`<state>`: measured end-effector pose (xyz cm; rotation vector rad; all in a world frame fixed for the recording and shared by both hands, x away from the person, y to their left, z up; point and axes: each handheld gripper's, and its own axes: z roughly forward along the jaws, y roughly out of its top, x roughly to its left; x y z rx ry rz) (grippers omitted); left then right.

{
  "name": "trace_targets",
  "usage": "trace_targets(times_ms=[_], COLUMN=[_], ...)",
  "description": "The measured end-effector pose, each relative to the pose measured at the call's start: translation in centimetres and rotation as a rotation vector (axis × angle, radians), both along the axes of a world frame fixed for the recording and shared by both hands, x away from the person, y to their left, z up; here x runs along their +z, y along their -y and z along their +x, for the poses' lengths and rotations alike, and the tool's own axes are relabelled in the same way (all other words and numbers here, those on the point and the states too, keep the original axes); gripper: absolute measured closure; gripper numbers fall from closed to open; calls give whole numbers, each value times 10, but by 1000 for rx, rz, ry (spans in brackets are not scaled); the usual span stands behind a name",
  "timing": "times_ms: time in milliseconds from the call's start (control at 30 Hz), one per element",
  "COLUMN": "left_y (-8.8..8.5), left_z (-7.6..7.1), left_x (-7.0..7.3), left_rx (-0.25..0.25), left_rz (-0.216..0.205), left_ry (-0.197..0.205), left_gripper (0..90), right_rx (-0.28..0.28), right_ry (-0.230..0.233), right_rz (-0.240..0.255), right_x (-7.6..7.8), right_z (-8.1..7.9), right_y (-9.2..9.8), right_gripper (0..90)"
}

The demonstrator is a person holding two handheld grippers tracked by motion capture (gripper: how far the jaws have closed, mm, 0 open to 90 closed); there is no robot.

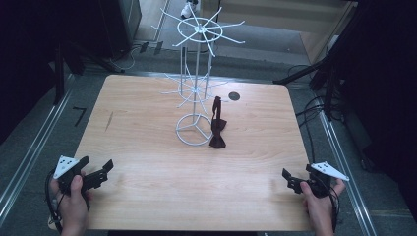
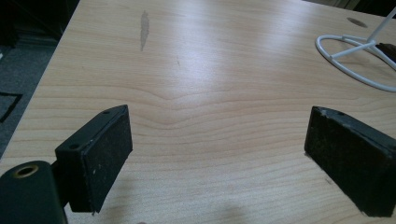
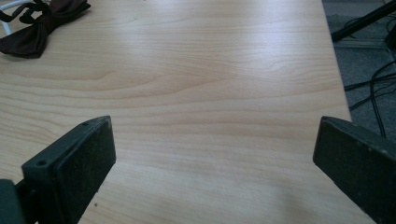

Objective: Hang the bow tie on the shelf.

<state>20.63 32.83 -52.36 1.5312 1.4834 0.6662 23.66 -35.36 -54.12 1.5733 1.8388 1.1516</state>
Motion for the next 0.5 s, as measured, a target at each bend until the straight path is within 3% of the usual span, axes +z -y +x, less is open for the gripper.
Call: trace_targets(times_ms=[500], left_y=[0], left_z=[0], left_x=[0], left_rx=[-1], left_rz=[1], left_ry=[1], left_gripper=[84], right_rx=[-66], right_ry=[15], right_rz=[39], right_x=[-9], right_z=[-23], right_y=[24], right_gripper=[0])
